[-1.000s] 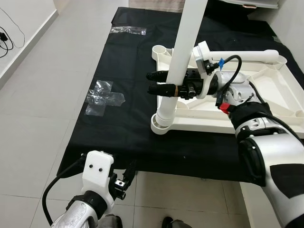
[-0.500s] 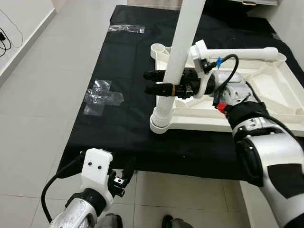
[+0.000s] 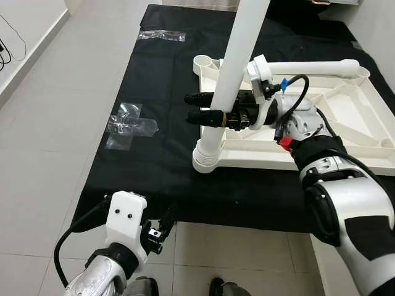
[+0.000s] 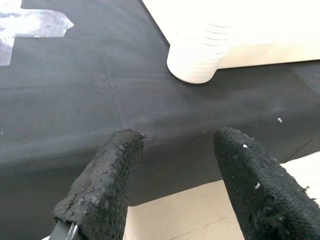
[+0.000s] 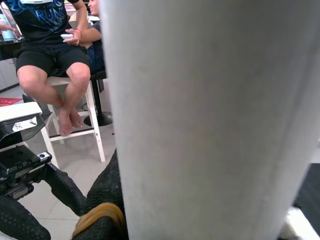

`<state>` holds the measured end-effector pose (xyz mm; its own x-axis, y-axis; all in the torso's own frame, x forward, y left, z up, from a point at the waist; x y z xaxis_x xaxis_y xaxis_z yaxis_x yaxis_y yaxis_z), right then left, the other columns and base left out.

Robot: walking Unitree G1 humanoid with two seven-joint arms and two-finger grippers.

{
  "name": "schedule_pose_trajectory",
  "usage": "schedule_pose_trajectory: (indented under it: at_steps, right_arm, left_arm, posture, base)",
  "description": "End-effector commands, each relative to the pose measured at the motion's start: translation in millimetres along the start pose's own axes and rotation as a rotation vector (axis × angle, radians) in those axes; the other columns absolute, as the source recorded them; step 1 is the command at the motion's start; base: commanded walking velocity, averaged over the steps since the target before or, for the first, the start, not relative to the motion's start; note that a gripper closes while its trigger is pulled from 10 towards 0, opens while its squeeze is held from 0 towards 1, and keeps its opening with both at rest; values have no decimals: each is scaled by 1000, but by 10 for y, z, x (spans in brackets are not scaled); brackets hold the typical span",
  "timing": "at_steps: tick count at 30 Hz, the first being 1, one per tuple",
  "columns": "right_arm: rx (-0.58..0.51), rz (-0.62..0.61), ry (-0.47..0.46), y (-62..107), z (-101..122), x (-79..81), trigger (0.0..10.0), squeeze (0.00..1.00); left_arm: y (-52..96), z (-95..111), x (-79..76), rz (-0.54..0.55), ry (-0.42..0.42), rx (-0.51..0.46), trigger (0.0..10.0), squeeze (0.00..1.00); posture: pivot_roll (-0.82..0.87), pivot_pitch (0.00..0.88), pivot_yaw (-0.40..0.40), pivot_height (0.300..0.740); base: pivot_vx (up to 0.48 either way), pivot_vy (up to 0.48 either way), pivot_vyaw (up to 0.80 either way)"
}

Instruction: Building children table

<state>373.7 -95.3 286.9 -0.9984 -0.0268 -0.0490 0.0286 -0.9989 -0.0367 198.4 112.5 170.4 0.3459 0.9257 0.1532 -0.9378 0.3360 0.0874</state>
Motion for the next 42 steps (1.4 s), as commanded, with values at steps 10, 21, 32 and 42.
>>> schedule_pose_trajectory:
  at_steps: [10, 21, 32, 42]
  right_arm:
    - [23, -55, -78, -52, -386, 15, 10000, 0]
    - [42, -225, -137, -122, -611, -50, 10000, 0]
    - [131, -360, -91, -237, -603, -135, 10000, 0]
    - [140, -628, -145, -258, -645, -282, 10000, 0]
  left_arm:
    - [-12, -62, -31, -2, 10, 30, 10000, 0]
    - [-60, -65, -39, -1, 18, 20, 10000, 0]
    - [-90, -57, -52, 4, 25, 10, 10000, 0]
    - [-117, -53, -77, 7, 33, -3, 10000, 0]
  posture:
    - [190, 263, -96, 740]
    - [169, 255, -92, 740]
    - [150, 243, -103, 740]
    - [143, 219, -118, 740]
  base:
    - [0, 0, 0]
    - [0, 0, 0]
    - [0, 0, 0]
    - [0, 0, 0]
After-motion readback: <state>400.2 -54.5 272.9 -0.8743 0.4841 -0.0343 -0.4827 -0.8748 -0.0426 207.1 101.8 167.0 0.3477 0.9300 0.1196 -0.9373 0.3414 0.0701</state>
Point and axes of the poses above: a point about 5 cm out from each wrist's last joint towards the gripper, its own y axis pointing back from the gripper into the wrist, its own z axis along the axis of the wrist's last joint, x = y × z, the point moved 2 cm from there along -y, pointing out of the wrist towards the gripper, and after that the axes turned 13 degrees about -y, right-handed, at the moved point
